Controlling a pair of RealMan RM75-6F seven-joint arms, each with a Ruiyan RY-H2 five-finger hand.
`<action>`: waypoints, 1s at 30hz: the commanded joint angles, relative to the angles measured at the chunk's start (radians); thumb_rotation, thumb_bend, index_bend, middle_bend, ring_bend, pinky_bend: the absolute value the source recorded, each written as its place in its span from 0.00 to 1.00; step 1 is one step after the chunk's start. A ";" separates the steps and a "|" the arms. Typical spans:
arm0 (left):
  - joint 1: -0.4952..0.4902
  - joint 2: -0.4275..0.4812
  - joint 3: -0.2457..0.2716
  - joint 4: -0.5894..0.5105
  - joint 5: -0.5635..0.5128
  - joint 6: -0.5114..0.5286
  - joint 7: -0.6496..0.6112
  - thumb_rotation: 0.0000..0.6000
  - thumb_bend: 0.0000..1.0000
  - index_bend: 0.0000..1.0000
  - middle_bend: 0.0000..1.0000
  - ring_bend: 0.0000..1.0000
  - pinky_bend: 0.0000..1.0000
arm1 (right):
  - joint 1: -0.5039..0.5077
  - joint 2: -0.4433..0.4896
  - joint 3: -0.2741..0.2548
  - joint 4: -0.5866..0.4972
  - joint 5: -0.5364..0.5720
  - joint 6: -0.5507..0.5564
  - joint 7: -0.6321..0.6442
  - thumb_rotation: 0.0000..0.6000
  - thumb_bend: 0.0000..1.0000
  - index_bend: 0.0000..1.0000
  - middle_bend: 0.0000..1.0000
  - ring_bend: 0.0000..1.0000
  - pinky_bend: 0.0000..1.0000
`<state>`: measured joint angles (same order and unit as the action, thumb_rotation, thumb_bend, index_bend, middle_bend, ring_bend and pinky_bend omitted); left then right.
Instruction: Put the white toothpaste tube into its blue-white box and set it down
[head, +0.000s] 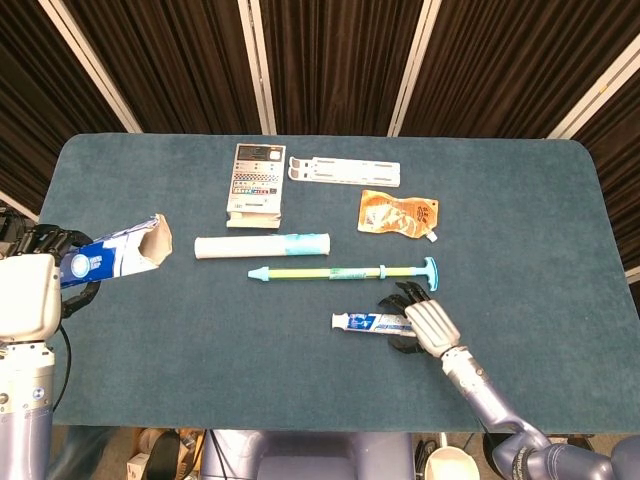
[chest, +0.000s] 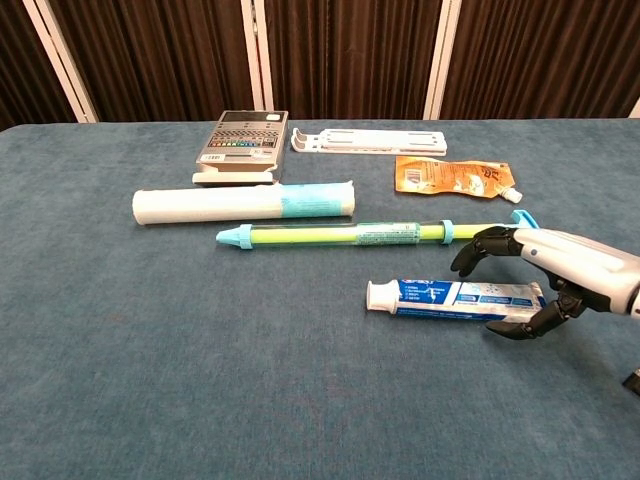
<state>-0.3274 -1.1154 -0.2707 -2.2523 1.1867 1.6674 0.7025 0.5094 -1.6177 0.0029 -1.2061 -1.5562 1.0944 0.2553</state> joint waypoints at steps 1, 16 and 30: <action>0.000 -0.001 0.000 -0.001 -0.002 0.000 0.000 1.00 0.34 0.44 0.41 0.25 0.34 | -0.001 -0.001 -0.003 0.005 -0.005 0.005 0.006 1.00 0.30 0.27 0.31 0.05 0.00; 0.004 -0.007 0.010 -0.002 0.007 0.006 0.013 1.00 0.34 0.44 0.42 0.25 0.34 | -0.017 0.013 -0.010 0.023 -0.014 0.039 0.034 1.00 0.32 0.27 0.35 0.06 0.00; 0.001 -0.018 0.010 -0.011 0.008 0.011 0.035 1.00 0.34 0.44 0.42 0.25 0.34 | -0.036 0.010 -0.028 0.053 -0.028 0.064 0.069 1.00 0.32 0.27 0.36 0.06 0.00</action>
<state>-0.3263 -1.1327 -0.2600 -2.2633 1.1948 1.6777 0.7364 0.4741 -1.6083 -0.0241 -1.1530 -1.5838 1.1579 0.3237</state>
